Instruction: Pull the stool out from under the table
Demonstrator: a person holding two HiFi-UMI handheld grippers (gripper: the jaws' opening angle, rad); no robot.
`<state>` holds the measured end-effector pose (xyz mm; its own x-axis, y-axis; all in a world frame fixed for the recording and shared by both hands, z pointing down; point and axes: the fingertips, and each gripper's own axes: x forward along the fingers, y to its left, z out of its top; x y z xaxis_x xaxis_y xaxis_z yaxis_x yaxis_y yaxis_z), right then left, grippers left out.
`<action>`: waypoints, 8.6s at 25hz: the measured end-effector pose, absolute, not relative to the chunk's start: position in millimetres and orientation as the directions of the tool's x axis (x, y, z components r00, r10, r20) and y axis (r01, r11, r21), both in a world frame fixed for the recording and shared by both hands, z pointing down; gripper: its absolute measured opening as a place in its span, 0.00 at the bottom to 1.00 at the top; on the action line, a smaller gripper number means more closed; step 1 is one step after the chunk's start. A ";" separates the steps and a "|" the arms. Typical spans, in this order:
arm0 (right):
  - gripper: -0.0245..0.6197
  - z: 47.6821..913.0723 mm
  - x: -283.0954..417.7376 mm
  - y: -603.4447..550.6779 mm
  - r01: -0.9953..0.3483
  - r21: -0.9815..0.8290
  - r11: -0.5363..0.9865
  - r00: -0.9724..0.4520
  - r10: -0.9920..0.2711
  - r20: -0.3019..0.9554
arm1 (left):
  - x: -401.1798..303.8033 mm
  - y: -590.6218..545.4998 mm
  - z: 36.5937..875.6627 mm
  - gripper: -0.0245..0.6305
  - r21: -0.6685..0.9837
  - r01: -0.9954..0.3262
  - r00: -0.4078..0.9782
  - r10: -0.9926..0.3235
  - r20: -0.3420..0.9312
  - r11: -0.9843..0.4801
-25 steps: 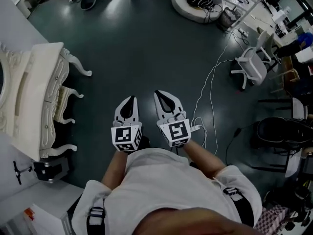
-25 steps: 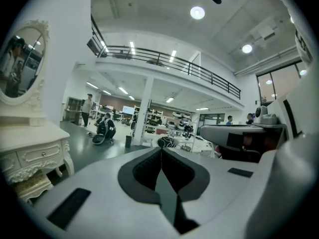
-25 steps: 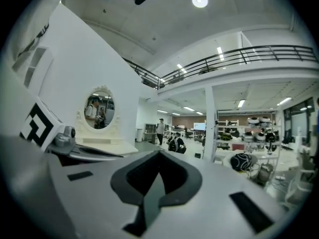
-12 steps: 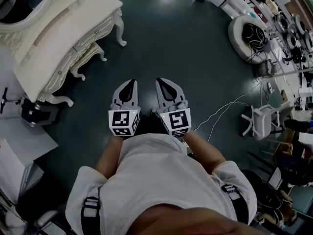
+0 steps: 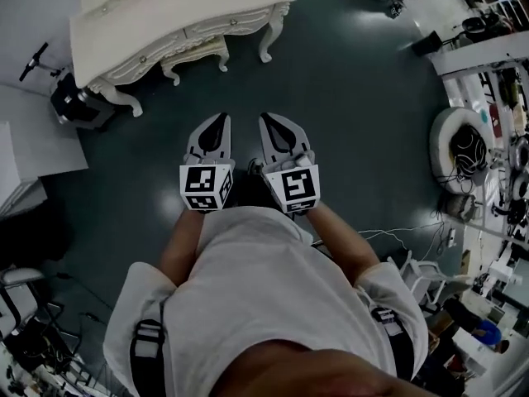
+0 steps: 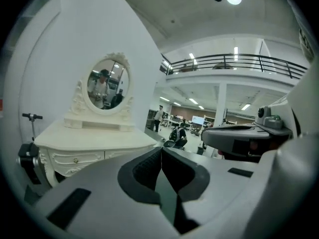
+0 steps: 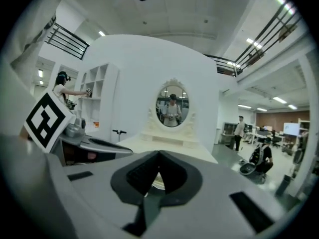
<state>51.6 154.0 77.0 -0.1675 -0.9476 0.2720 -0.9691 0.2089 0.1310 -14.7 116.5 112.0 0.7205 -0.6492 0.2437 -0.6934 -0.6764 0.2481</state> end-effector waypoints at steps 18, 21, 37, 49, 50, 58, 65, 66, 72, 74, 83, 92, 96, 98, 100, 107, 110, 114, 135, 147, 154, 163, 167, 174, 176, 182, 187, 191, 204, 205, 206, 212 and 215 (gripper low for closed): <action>0.06 209.4 95.8 60.5 -0.880 0.077 0.468 -0.384 -0.798 0.465 | -9.8 69.4 226.3 0.05 0.282 -0.875 0.481 -0.769 0.421 -0.394; 0.06 231.9 82.8 42.1 -0.864 0.085 0.497 -0.400 -0.778 0.484 | -20.4 57.3 255.0 0.05 0.296 -0.879 0.472 -0.762 0.442 -0.373; 0.06 344.0 30.6 -48.0 -0.847 0.025 0.531 -0.422 -0.700 0.576 | -66.8 -52.1 389.0 0.05 0.232 -0.922 0.383 -0.804 0.455 -0.309; 0.06 450.1 46.6 -121.0 -0.885 -0.038 0.464 -0.399 -0.717 0.572 | -46.1 -116.0 459.7 0.05 0.191 -0.921 0.390 -0.810 0.438 -0.340; 0.06 460.4 49.2 -125.9 -0.890 -0.038 0.454 -0.393 -0.722 0.570 | -44.2 -119.5 465.4 0.05 0.178 -0.919 0.395 -0.812 0.430 -0.353; 0.06 516.7 64.5 -147.2 -0.911 -0.032 0.411 -0.356 -0.747 0.561 | -59.6 -141.7 518.3 0.05 0.175 -0.909 0.415 -0.789 0.453 -0.378; 0.06 543.9 91.6 -179.5 -0.931 -0.035 0.364 -0.319 -0.761 0.565 | -67.2 -166.9 539.0 0.05 0.191 -0.913 0.408 -0.789 0.459 -0.361; 0.06 550.8 95.0 -185.3 -0.934 -0.047 0.353 -0.316 -0.760 0.568 | -69.1 -173.8 542.4 0.05 0.200 -0.915 0.403 -0.797 0.450 -0.350; 0.06 587.0 96.5 -209.9 -0.943 -0.041 0.330 -0.290 -0.755 0.588 | -83.4 -215.8 588.1 0.05 0.156 -0.925 0.376 -0.783 0.496 -0.346; 0.06 594.5 95.0 -220.0 -0.942 -0.052 0.332 -0.298 -0.751 0.589 | -85.6 -231.6 599.1 0.05 0.123 -0.923 0.373 -0.777 0.507 -0.363; 0.06 636.4 100.3 -256.3 -0.945 -0.036 0.325 -0.283 -0.760 0.585 | -113.3 -279.2 650.4 0.05 0.032 -0.933 0.320 -0.783 0.533 -0.360; 0.06 684.3 111.2 -279.5 -0.953 0.021 0.302 -0.242 -0.801 0.547 | -132.2 -300.4 694.7 0.05 -0.026 -0.941 0.278 -0.816 0.506 -0.337; 0.41 704.9 115.8 -295.0 -0.955 -0.007 0.296 -0.249 -0.788 0.563 | -146.9 -323.1 716.5 0.20 0.080 -0.953 0.290 -0.810 0.509 -0.291; 0.44 715.5 116.7 -302.9 -0.954 -0.011 0.299 -0.252 -0.783 0.569 | -155.5 -336.3 729.2 0.43 0.159 -0.952 0.306 -0.797 0.521 -0.261; 0.50 726.0 118.7 -310.4 -0.954 -0.010 0.301 -0.251 -0.776 0.578 | -163.8 -349.3 740.5 0.47 0.167 -0.951 0.309 -0.787 0.534 -0.260; 0.55 748.4 129.3 -336.0 -0.963 -0.046 0.267 -0.241 -0.768 0.593 | -170.1 -380.6 765.9 0.50 0.250 -0.929 0.367 -0.772 0.520 -0.273; 0.56 757.6 128.9 -339.7 -0.963 -0.126 0.240 -0.268 -0.769 0.580 | -169.2 -380.1 770.8 0.50 0.348 -0.894 0.430 -0.760 0.487 -0.282; 0.56 760.7 131.8 -347.1 -0.950 -0.205 0.235 -0.310 -0.785 0.536 | -168.2 -381.2 778.8 0.50 0.476 -0.836 0.501 -0.731 0.463 -0.272; 0.57 763.9 139.7 -318.6 -0.940 -0.230 0.251 -0.338 -0.757 0.559 | -155.2 -337.8 771.5 0.42 0.258 -0.877 0.477 -0.671 0.568 -0.405; 0.57 764.3 137.9 -301.0 -0.945 -0.232 0.232 -0.327 -0.712 0.621 | -155.5 -323.5 771.9 0.42 0.240 -0.888 0.448 -0.626 0.639 -0.391; 0.57 764.5 139.7 -296.4 -0.947 -0.229 0.226 -0.322 -0.700 0.637 | -155.0 -318.9 771.2 0.42 0.253 -0.888 0.449 -0.598 0.664 -0.385; 0.57 763.2 136.3 -271.4 -0.946 -0.229 0.229 -0.324 -0.667 0.671 | -158.8 -288.9 771.3 0.40 0.259 -0.893 0.434 -0.554 0.710 -0.368; 0.57 763.5 136.9 -260.0 -0.946 -0.227 0.232 -0.324 -0.654 0.684 | -158.5 -276.5 770.6 0.40 0.253 -0.893 0.431 -0.544 0.720 -0.373; 0.57 764.0 136.9 -244.7 -0.945 -0.225 0.237 -0.326 -0.640 0.696 | -160.0 -254.9 772.0 0.39 0.238 -0.902 0.410 -0.535 0.739 -0.361; 0.57 762.5 138.2 -241.7 -0.947 -0.220 0.235 -0.321 -0.642 0.696 | -158.6 -250.7 771.0 0.39 0.241 -0.904 0.408 -0.543 0.734 -0.354; 0.57 768.6 132.1 -217.5 -0.947 -0.218 0.234 -0.319 -0.628 0.710 | -164.5 -225.2 777.4 0.39 0.247 -0.910 0.399 -0.536 0.744 -0.334; 0.57 766.0 130.1 -196.4 -0.946 -0.213 0.243 -0.319 -0.601 0.732 | -166.7 -202.4 774.1 0.39 0.241 -0.916 0.385 -0.526 0.758 -0.322; 0.57 766.5 129.8 -181.9 -0.948 -0.211 0.240 -0.314 -0.586 0.747 | -167.0 -182.1 774.5 0.39 0.235 -0.920 0.373 -0.514 0.773 -0.314; 0.57 766.2 125.6 -173.8 -0.938 -0.213 0.273 -0.331 -0.531 0.780 | -170.4 -172.4 776.0 0.39 0.216 -0.941 0.322 -0.499 0.804 -0.259; 0.57 767.2 125.0 -171.6 -0.938 -0.213 0.274 -0.332 -0.532 0.779 | -170.9 -168.8 777.3 0.39 0.214 -0.943 0.317 -0.495 0.809 -0.254; 0.57 768.0 124.9 -170.4 -0.940 -0.212 0.269 -0.329 -0.535 0.778 | -171.3 -167.0 778.4 0.39 0.209 -0.945 0.311 -0.491 0.814 -0.251; 0.57 765.4 128.6 -170.0 -0.946 -0.188 0.263 -0.305 -0.531 0.791 | -169.1 -162.5 775.3 0.39 0.188 -0.951 0.290 -0.491 0.821 -0.247; 0.57 765.1 130.0 -166.8 -0.949 -0.173 0.263 -0.291 -0.530 0.796 | -167.6 -158.9 776.2 0.39 0.189 -0.952 0.289 -0.493 0.821 -0.242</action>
